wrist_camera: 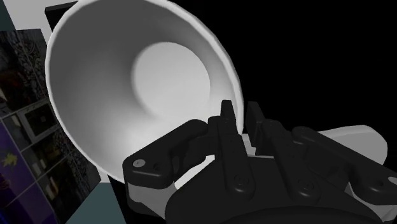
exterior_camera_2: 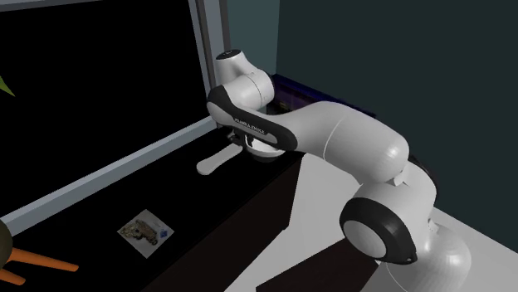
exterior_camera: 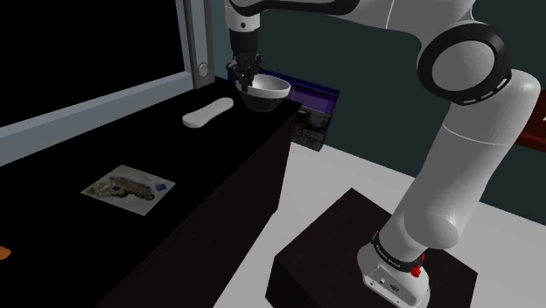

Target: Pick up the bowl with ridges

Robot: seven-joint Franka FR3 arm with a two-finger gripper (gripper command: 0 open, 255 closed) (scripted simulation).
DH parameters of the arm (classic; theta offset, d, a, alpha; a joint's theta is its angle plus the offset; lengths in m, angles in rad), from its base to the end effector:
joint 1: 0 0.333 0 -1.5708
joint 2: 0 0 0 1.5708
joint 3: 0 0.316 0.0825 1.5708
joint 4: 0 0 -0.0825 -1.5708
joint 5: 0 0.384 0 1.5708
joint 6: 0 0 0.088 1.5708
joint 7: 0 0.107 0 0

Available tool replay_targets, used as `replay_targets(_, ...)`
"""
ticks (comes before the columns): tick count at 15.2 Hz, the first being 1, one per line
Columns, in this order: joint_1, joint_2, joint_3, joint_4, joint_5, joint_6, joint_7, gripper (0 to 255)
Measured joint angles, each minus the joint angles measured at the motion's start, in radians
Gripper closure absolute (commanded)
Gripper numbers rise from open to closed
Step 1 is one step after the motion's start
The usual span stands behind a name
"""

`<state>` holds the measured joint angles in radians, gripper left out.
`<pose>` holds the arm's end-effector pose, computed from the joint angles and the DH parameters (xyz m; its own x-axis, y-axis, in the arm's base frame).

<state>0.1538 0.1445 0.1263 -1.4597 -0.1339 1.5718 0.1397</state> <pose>0.5801 0.1463 0.5950 0.9900 0.1402 -0.0149 0.1410 -0.9829 0.1187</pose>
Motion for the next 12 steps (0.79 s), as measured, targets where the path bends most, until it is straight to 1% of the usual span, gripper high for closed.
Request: replay_targets(12, 0.01, 0.064, 0.003, 0.247, -0.01, -0.183, -0.015, 255)
